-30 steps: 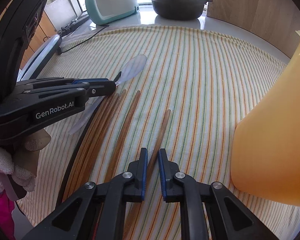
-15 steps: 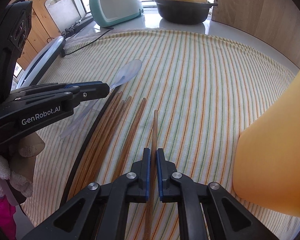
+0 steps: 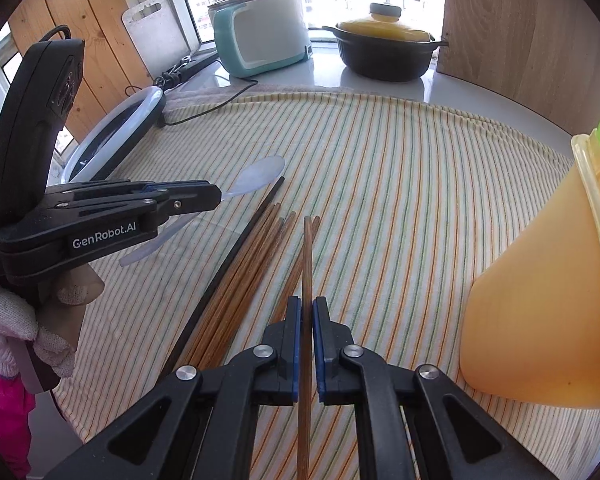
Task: Organize utensils
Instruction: 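Close the right tool on the red-tipped wooden chopstick while the left tool holds the clear spoon, then carry the clear spoon and wooden chopstick in both tools over the yellow container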
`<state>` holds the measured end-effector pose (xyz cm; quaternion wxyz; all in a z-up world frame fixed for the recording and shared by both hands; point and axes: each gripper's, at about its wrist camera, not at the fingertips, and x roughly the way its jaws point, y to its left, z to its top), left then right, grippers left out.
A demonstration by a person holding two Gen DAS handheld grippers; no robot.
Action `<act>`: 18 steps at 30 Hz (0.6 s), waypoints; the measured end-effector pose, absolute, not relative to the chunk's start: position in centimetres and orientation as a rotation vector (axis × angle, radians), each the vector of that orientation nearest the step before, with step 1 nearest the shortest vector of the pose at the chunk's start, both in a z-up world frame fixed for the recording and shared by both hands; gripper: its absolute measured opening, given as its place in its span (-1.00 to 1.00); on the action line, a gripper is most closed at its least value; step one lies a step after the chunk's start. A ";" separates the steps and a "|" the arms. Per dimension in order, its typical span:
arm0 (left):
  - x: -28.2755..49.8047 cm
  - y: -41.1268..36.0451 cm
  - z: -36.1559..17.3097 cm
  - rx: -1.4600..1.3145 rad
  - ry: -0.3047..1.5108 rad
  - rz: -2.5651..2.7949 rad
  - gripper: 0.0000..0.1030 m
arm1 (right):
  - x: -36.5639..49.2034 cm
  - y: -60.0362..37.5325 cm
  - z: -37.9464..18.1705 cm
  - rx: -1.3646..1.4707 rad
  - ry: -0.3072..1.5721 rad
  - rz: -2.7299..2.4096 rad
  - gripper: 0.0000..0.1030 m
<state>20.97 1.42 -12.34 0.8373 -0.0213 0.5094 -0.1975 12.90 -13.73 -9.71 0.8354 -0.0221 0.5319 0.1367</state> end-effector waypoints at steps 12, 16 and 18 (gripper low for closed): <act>21.1 0.4 -14.2 0.105 1.181 -0.393 -0.92 | 12.9 -13.8 -10.1 -0.046 1.129 0.294 -0.94; 21.2 -0.6 -14.2 0.183 1.167 -0.401 -0.92 | 12.7 -13.9 -9.8 -0.046 1.122 0.295 -0.94; 21.3 -0.3 -14.2 0.155 1.161 -0.403 -0.93 | 12.6 -14.0 -9.5 -0.041 1.115 0.300 -0.94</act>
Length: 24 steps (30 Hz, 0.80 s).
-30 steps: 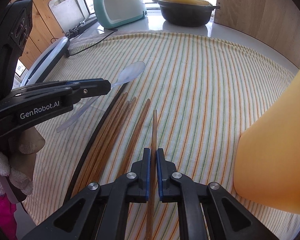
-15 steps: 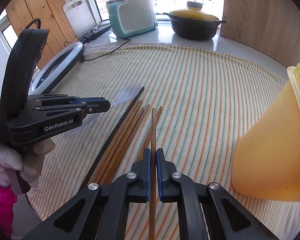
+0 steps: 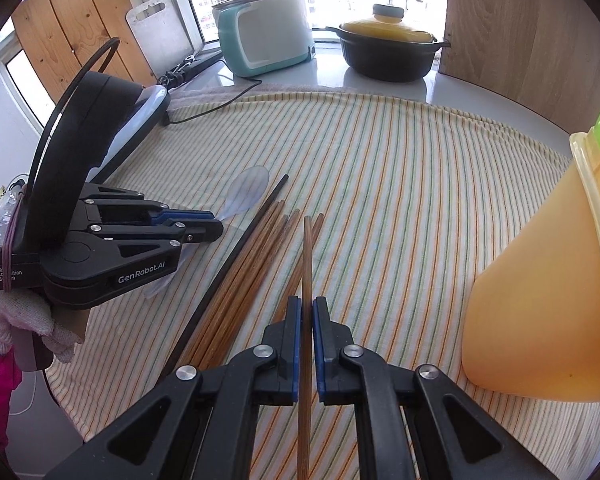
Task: Organize utensils
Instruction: 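Carry the clear spoon and wooden chopstick in both tools over the yellow container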
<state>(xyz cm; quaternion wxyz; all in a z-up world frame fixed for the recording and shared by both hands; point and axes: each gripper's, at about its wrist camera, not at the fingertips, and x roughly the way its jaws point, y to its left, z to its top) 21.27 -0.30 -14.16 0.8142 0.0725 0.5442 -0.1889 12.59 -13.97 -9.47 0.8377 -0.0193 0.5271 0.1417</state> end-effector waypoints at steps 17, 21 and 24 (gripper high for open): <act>18.5 2.1 -7.9 -0.136 0.968 -0.473 -0.94 | 9.9 -15.8 -2.9 0.028 0.929 0.368 -0.94; 17.9 1.6 -6.1 -0.155 0.923 -0.496 -0.94 | 9.4 -16.5 -0.8 0.038 0.869 0.363 -0.94; 17.5 1.2 -4.8 -0.161 0.890 -0.511 -0.94 | 8.9 -17.0 1.0 0.045 0.821 0.368 -0.94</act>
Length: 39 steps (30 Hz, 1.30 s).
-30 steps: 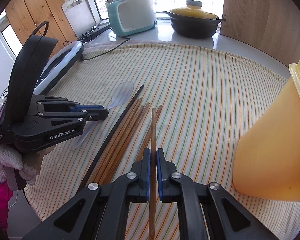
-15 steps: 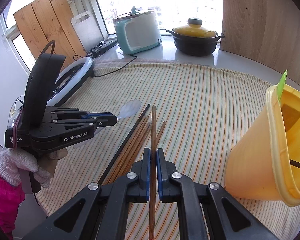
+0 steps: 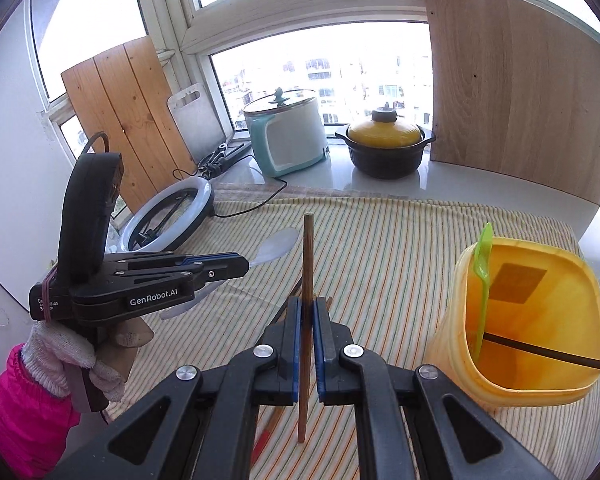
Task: Organize utensils
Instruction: 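Carry the clear spoon and wooden chopstick in both tools over the yellow container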
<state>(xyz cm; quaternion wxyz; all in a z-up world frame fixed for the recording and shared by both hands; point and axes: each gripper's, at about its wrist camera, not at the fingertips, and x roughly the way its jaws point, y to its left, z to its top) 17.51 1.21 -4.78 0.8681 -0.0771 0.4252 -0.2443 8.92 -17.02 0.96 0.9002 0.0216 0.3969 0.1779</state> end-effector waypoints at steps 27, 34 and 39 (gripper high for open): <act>17.2 -5.6 5.0 -0.192 0.676 -0.639 -0.94 | 6.5 -24.6 13.8 0.067 0.523 0.261 -0.94; 18.1 -9.9 5.7 -0.206 0.668 -0.694 -0.94 | 5.5 -28.4 14.9 0.118 0.499 0.209 -0.94; 19.0 -14.0 4.7 -0.200 0.701 -0.745 -0.94 | 5.3 -30.1 14.5 0.112 0.512 0.173 -0.94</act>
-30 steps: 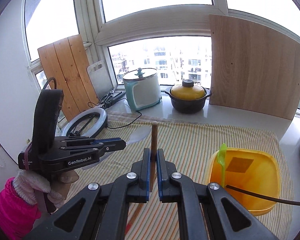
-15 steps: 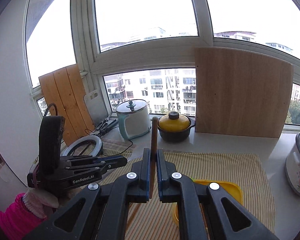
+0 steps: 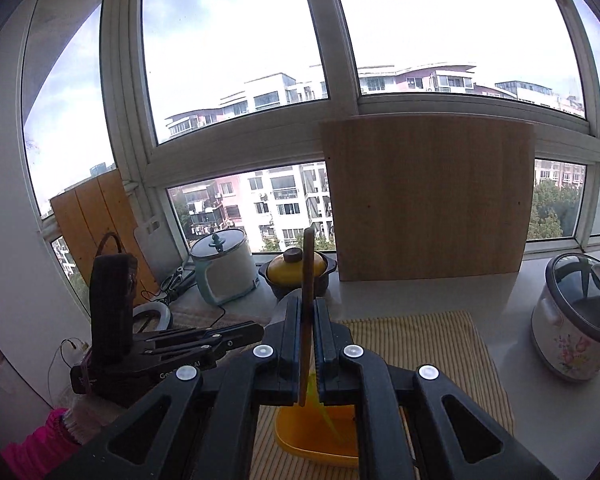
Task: Organize utensils
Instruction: 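Carry the clear spoon and wooden chopstick in both tools over the yellow container, then open both tools to drop the clear spoon and wooden chopstick into the container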
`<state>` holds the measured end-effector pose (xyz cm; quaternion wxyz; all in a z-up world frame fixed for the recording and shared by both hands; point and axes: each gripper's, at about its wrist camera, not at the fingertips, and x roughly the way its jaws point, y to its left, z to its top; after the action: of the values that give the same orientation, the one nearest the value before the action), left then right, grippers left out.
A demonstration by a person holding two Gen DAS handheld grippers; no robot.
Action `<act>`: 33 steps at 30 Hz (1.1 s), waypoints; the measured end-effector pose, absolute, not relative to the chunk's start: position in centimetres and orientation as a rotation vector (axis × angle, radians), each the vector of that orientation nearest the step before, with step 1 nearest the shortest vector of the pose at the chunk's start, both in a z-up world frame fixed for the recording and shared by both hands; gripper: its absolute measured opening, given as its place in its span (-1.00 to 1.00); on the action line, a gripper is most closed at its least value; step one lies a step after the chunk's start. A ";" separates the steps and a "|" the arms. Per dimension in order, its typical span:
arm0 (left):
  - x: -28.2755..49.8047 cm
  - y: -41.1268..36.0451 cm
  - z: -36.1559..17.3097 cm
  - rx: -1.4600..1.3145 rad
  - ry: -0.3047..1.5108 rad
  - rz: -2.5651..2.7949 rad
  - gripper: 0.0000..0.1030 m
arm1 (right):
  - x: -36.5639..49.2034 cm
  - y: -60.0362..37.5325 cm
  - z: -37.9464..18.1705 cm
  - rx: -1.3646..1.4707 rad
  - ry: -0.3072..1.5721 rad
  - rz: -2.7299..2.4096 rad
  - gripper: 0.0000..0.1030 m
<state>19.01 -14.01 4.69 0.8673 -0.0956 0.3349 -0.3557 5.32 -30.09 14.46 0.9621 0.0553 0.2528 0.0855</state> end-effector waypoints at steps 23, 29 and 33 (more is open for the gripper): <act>19.6 -23.1 -0.9 -0.001 0.846 -0.778 -0.94 | 5.6 -34.7 10.9 0.171 0.584 0.119 -0.94; 19.7 -23.3 -1.7 0.036 0.887 -0.787 -0.94 | 5.8 -35.1 10.4 0.184 0.596 0.112 -0.94; 19.4 -22.9 -1.8 0.033 0.903 -0.800 -0.94 | 6.2 -35.0 9.8 0.183 0.616 0.113 -0.94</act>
<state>19.41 -22.92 -1.80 0.8233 0.0156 0.4247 -0.3763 6.23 -35.03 9.81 0.9472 0.0898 0.3027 0.0557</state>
